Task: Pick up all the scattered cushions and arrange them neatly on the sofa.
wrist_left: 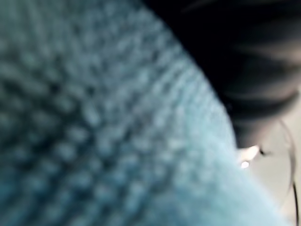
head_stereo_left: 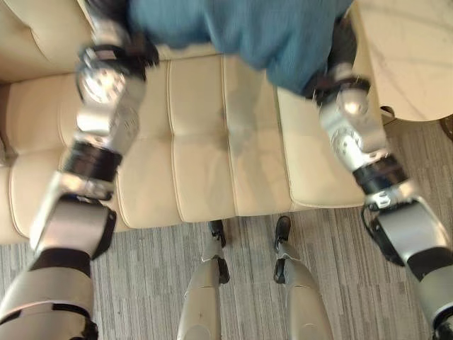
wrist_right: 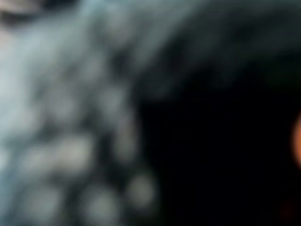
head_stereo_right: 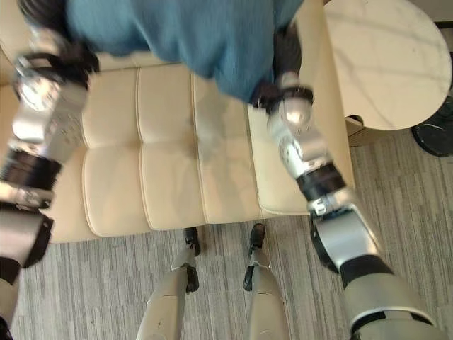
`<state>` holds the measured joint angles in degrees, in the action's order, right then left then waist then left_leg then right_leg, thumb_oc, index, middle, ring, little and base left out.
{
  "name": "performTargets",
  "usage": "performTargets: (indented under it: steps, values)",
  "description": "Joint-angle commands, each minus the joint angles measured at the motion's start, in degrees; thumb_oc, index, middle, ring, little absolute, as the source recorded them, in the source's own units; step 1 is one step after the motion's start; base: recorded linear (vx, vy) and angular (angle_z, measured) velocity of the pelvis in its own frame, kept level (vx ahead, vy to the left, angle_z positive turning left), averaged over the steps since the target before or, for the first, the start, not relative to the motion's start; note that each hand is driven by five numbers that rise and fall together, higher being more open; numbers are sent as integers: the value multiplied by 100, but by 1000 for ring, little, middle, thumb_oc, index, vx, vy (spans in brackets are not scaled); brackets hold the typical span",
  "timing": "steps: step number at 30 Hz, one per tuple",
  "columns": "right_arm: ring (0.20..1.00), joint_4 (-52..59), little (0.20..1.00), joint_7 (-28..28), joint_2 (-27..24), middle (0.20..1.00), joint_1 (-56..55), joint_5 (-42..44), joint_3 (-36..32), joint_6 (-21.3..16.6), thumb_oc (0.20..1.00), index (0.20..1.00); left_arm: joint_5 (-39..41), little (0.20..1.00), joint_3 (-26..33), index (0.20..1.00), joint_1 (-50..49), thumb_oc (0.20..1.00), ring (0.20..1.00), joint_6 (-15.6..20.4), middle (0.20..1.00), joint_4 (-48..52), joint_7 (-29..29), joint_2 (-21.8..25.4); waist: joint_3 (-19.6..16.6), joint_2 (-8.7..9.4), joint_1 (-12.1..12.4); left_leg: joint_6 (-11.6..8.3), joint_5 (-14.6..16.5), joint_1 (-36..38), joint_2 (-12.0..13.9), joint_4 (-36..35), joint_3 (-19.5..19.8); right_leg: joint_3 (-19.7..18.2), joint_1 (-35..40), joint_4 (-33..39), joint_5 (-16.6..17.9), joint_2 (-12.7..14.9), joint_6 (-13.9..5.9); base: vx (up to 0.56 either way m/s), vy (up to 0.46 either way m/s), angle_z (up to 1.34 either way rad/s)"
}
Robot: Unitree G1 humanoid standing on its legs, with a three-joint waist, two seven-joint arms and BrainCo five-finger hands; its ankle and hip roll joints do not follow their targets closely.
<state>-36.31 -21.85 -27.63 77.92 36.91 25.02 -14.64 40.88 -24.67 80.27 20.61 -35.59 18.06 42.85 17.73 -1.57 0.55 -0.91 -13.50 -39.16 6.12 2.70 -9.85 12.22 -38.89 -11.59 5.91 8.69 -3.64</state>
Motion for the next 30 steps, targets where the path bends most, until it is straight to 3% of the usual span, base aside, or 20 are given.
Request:
performTargets:
  steps: [1,2,3,5,9,13,20,21,22,23,24,25,26,27,28,29,30]
  values:
    - [1000,424,1000,-224,324,1000,1197,-1143,619,-414,1000,1000,-963,200,-578,200,672,200,200,309,200,459,189,-171,26,348,92,-396,1339,-74,-223,764,271,-250,82,235,-452,123,-452,-15,-68,17]
    - [1000,-96,1000,-788,26,1000,1668,-2274,1131,-73,1000,1000,-2273,950,-797,950,1049,950,950,-12,950,-56,1062,32,71,372,188,-437,1262,-394,-237,759,332,-178,-211,207,-439,160,-476,-27,-87,21]
    - [1000,-435,1000,-1019,-180,1000,2012,-3007,1632,193,1000,1000,-3007,1000,-989,1000,1330,1000,1000,-312,1000,-470,1562,59,40,409,224,-508,1366,-497,-219,759,406,-177,-300,160,-573,144,-540,48,-153,31]
    - [1000,-1047,1000,-1316,-463,1000,2619,-4236,2691,716,1000,1000,-4140,1000,-1719,1000,1901,1000,1000,-1003,1000,-1271,1874,23,73,496,244,-563,1263,-774,-182,735,424,-124,-574,81,-565,153,-571,17,-129,34]
    - [1000,-2168,1000,-1524,-677,1000,2759,-4418,3111,1219,1000,1000,-5189,1000,-2687,1000,2645,1000,1000,-1814,1000,-2383,2049,-110,248,641,302,-603,1071,-1243,-185,595,511,44,-957,89,-491,172,-614,-17,-101,30]
    - [1000,-2925,1000,-1438,-407,1000,2280,-4309,3022,1429,1000,1000,-5585,1000,-3017,1000,2532,1000,1000,-2182,1000,-3366,1794,-268,299,741,297,-597,855,-1557,-198,411,576,194,-1164,326,-385,107,-642,4,-41,16]
    - [1000,-3434,1000,-1112,-105,1000,1598,-3542,2513,1342,1000,1000,-5368,1000,-2903,1000,2002,1000,1000,-2210,1000,-3991,1245,-271,288,686,277,-554,780,-1580,-223,367,600,175,-1183,433,-310,64,-600,-7,11,2]
    - [1000,-3518,1000,-1019,-86,1000,1480,-3430,2436,1346,1000,1000,-5166,1000,-2735,1000,1840,1000,1000,-2170,1000,-4055,1151,-275,278,661,286,-548,776,-1543,-228,362,606,179,-1146,453,-310,56,-588,-35,43,-5]
    - [1000,-3430,1000,-827,-115,1000,1049,-2711,1810,1285,1000,1000,-3999,1000,-1830,1000,1197,1000,1000,-1848,1000,-4004,817,-254,273,610,307,-545,777,-1380,-262,331,599,148,-992,494,-291,34,-563,-42,62,-9]
    - [1000,-3255,1000,-790,-158,1000,830,-2370,1490,1243,1000,1000,-3348,1000,-1377,1000,863,1000,1000,-1670,1000,-3841,699,-228,266,583,313,-548,788,-1273,-275,315,591,133,-900,498,-300,23,-551,-41,86,-13]
    - [1000,-2717,1000,-790,-169,1000,220,-1847,797,1110,1000,1000,-2186,1000,-537,1000,63,1000,1000,-1265,1000,-3270,426,-197,222,519,310,-541,834,-991,-299,276,565,122,-631,529,-343,3,-521,-93,204,-8]
    - [1000,-1021,1000,-526,361,1000,-1538,-798,-718,619,1000,1000,-624,1000,944,1000,-2050,1000,1000,-680,1000,-1414,30,-293,172,450,229,-475,804,-298,-340,186,445,213,32,591,-302,-6,-431,-60,256,-2]
    - [1000,-275,1000,-172,526,1000,-2631,-853,-1028,582,1000,1000,-782,1000,1461,1000,-3262,1000,1000,-660,1000,-638,-104,-457,95,433,168,-458,866,175,-356,117,388,224,478,658,-312,-12,-416,21,207,4]
    - [1000,-238,1000,-179,534,1000,-2686,-864,-1012,598,1000,1000,-797,1000,1489,1000,-3339,1000,1000,-677,1000,-592,-91,-468,42,421,159,-502,1000,280,-344,74,436,167,566,675,-429,-40,-462,90,116,-4]
    - [1000,514,1000,291,716,1000,-3925,-1013,-1111,654,1000,1000,-810,1000,1911,1000,-4669,1000,1000,-737,1000,164,-332,-862,-41,440,106,-424,903,697,-369,-17,348,251,972,770,-302,-1,-422,148,31,-14]
    - [1000,544,1000,286,719,1000,-3976,-1021,-1092,668,1000,1000,-820,1000,1928,1000,-4734,1000,1000,-752,1000,199,-324,-875,-84,426,98,-469,1038,815,-354,-65,393,204,1070,786,-423,-30,-467,21,82,-21]
    - [1000,745,1000,475,804,1000,-4582,-1117,-1155,752,1000,1000,-921,1000,2102,1000,-5332,1000,1000,-766,1000,561,-364,-1107,-131,426,65,-418,903,1007,-378,-133,331,287,1287,857,-303,3,-439,81,52,-20]
